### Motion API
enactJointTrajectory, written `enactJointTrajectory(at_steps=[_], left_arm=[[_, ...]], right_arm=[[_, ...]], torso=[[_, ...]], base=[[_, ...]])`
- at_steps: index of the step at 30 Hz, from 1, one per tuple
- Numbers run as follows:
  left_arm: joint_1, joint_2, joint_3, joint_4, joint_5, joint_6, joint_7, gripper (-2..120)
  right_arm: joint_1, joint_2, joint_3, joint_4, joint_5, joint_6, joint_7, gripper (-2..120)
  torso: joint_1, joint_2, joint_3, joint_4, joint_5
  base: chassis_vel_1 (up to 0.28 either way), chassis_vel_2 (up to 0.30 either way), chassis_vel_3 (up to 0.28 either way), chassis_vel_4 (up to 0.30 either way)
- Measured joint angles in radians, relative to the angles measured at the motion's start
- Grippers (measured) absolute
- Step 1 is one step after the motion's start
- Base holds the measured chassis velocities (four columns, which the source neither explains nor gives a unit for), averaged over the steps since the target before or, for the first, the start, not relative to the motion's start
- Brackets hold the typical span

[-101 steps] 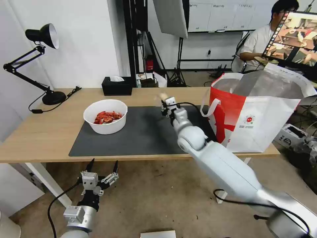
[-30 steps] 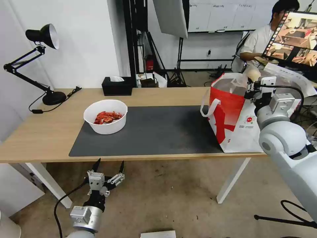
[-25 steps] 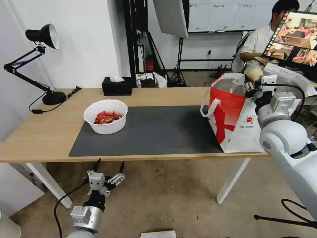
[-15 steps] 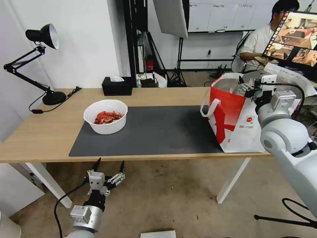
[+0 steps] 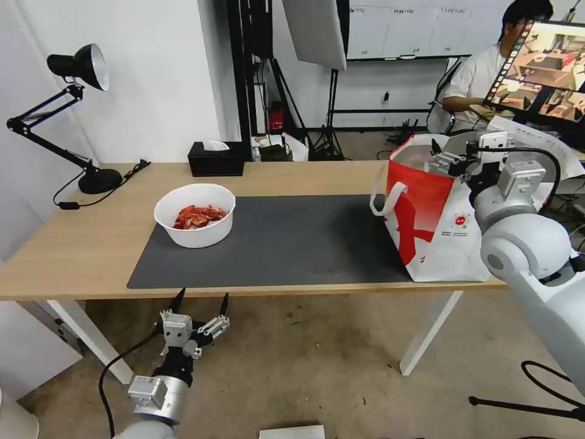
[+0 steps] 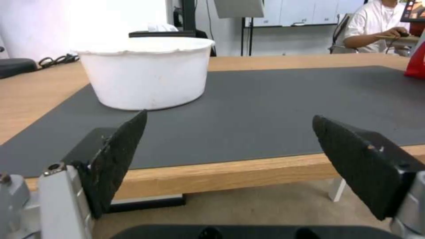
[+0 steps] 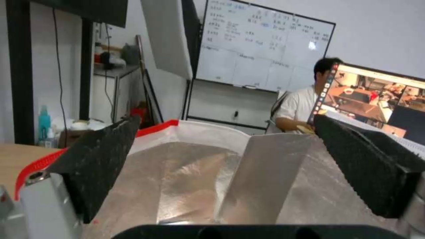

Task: Pick up the trash from the table and place it into the takeout bag.

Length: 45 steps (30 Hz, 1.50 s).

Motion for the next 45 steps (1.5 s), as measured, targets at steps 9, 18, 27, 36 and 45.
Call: enactJointTrajectory(at_steps=[9, 18, 27, 36, 45], left_arm=[[0.003, -0.001, -0.001, -0.001, 0.000, 0.000, 0.000, 100], [0.000, -0.002, 0.002, 0.000, 0.000, 0.000, 0.000, 100], [0.005, 0.002, -0.001, -0.006, -0.002, -0.001, 0.000, 100], [0.003, 0.000, 0.000, -0.006, -0.004, -0.004, -0.001, 100], [0.003, -0.003, 0.001, 0.001, -0.004, -0.008, -0.001, 100]], right_arm=[[-0.030, 0.005, 0.015, 0.017, -0.003, 0.013, 0.000, 100], [-0.096, -0.001, 0.062, 0.104, 0.047, 0.165, -0.074, 100], [-0.266, -0.023, 0.137, 0.259, 0.110, 0.301, -0.221, 100], [-0.488, 0.046, 0.129, 0.325, 0.054, 0.396, -0.240, 100], [-0.670, 0.144, 0.084, 0.291, -0.114, 0.579, -0.277, 100]], torso=[[0.000, 0.000, 0.000, 0.0000, 0.0000], [0.000, 0.000, 0.000, 0.0001, 0.0000], [0.000, 0.000, 0.000, 0.0000, -0.0001], [0.000, 0.000, 0.000, -0.0001, 0.0000], [0.000, 0.000, 0.000, 0.0000, -0.0001]], base=[[0.000, 0.000, 0.000, 0.000], [0.000, 0.000, 0.000, 0.000], [0.000, 0.000, 0.000, 0.000], [0.000, 0.000, 0.000, 0.000], [0.000, 0.000, 0.000, 0.000]])
